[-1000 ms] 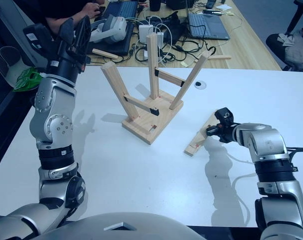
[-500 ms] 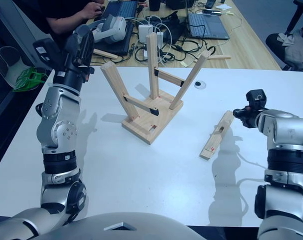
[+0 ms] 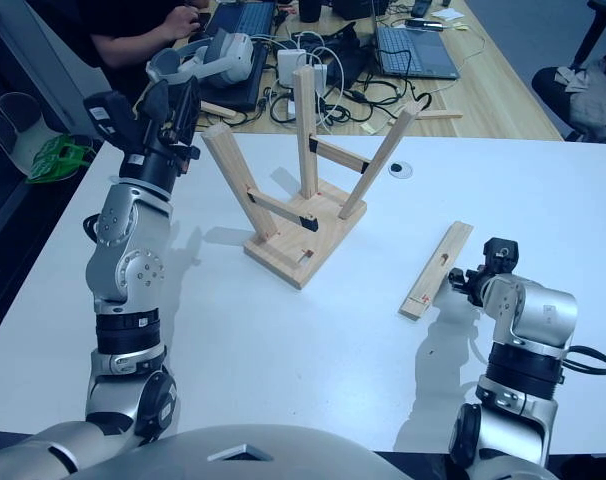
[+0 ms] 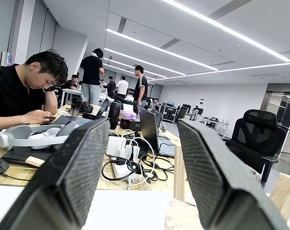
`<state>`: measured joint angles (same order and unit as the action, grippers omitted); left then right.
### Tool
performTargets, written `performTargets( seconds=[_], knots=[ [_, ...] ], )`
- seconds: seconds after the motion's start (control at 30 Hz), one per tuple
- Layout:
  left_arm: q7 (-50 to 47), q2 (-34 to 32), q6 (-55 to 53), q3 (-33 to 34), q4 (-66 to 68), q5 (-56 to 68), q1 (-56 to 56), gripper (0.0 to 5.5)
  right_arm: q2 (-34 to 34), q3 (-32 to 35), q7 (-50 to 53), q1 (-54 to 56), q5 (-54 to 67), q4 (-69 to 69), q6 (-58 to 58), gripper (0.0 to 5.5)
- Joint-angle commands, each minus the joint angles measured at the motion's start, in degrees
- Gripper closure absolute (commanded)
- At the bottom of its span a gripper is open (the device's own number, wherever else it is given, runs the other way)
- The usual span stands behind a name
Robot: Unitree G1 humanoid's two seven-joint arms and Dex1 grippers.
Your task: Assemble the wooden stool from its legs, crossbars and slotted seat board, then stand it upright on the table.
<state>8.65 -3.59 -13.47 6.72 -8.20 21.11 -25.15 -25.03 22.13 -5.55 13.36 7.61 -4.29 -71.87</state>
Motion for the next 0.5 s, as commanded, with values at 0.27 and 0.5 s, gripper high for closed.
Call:
performTargets(
  seconds=[0.27, 0.5],
  knots=[
    [0.29, 0.72, 1.11, -1.33, 0.98, -1.01, -0.70, 2.86, 5.01, 5.27, 2.59, 8.83, 2.07, 5.58, -0.80, 0.13],
    [0.53, 0.65, 1.30, -1.27, 1.59, -1.00, -0.98, 2.86, 0.91, 0.11, -0.74, 8.38, 2.01, 17.19, -2.85, 0.13]
  ],
)
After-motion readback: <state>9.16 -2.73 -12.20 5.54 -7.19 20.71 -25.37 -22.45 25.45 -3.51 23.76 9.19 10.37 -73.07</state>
